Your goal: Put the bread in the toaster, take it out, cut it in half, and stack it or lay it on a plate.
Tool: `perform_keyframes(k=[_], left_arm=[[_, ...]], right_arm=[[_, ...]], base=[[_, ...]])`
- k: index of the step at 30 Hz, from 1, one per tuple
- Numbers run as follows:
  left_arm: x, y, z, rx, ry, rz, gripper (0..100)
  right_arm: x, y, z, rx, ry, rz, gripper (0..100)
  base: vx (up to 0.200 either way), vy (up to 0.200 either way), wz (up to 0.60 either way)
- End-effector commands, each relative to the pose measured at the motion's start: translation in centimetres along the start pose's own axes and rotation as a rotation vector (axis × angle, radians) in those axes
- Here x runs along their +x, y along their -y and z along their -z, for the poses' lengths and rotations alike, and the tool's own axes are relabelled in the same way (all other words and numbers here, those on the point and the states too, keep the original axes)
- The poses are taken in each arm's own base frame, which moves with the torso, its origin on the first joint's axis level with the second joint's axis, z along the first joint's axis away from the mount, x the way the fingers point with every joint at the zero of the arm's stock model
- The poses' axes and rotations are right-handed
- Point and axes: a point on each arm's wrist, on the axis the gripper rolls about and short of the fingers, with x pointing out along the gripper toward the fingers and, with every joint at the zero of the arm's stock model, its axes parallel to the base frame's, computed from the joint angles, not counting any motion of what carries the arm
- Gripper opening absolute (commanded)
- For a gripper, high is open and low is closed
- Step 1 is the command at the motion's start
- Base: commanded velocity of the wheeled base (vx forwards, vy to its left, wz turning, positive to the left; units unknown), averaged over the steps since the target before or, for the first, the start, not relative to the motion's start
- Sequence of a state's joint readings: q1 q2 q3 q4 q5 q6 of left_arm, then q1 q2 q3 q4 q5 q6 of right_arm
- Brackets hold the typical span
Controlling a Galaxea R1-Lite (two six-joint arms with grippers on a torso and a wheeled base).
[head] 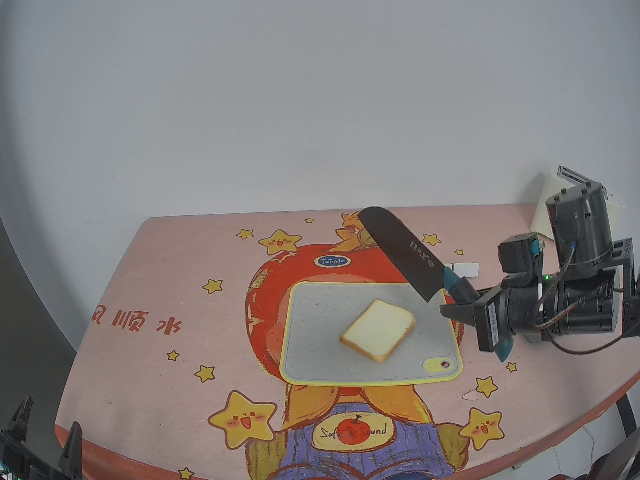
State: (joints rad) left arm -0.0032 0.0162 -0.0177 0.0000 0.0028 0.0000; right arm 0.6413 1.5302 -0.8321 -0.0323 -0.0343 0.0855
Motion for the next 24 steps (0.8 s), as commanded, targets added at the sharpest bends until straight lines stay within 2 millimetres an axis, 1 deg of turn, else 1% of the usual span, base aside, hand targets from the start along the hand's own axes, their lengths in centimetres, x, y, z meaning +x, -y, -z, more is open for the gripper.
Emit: perform_keyframes(k=[1, 4, 10, 17, 21, 24], left_arm=[[0.0, 0.0, 0.5, 0.000, -0.006, 0.000, 100], [0.0, 0.0, 0.5, 0.000, -0.006, 0.000, 100], [0.0, 0.0, 0.5, 0.002, -0.006, 0.003, 100], [0.0, 0.0, 0.5, -0.003, 0.002, -0.003, 100], [0.0, 0.0, 0.5, -0.006, 0.003, -0.003, 100], [0.0, 0.0, 0.5, -0.005, 0.003, -0.003, 100]], right_arm=[[-0.2, -0.4, 0.7, -0.011, -0.013, -0.015, 0], [-0.1, -0.6, 0.7, -0.007, -0.014, -0.026, 0], [0.7, -0.8, 1.7, -0.030, -0.066, -0.029, 0], [1.7, -0.7, 2.0, -0.041, -0.099, -0.030, 0], [1.8, -0.8, 2.7, -0.051, -0.125, -0.032, 0], [1.8, -0.9, 2.8, -0.055, -0.129, -0.033, 0]], base=[[0.000, 0.000, 0.00], [0.000, 0.000, 0.00], [0.000, 0.000, 0.00], [0.000, 0.000, 0.00], [0.000, 0.000, 0.00], [0.000, 0.000, 0.00]])
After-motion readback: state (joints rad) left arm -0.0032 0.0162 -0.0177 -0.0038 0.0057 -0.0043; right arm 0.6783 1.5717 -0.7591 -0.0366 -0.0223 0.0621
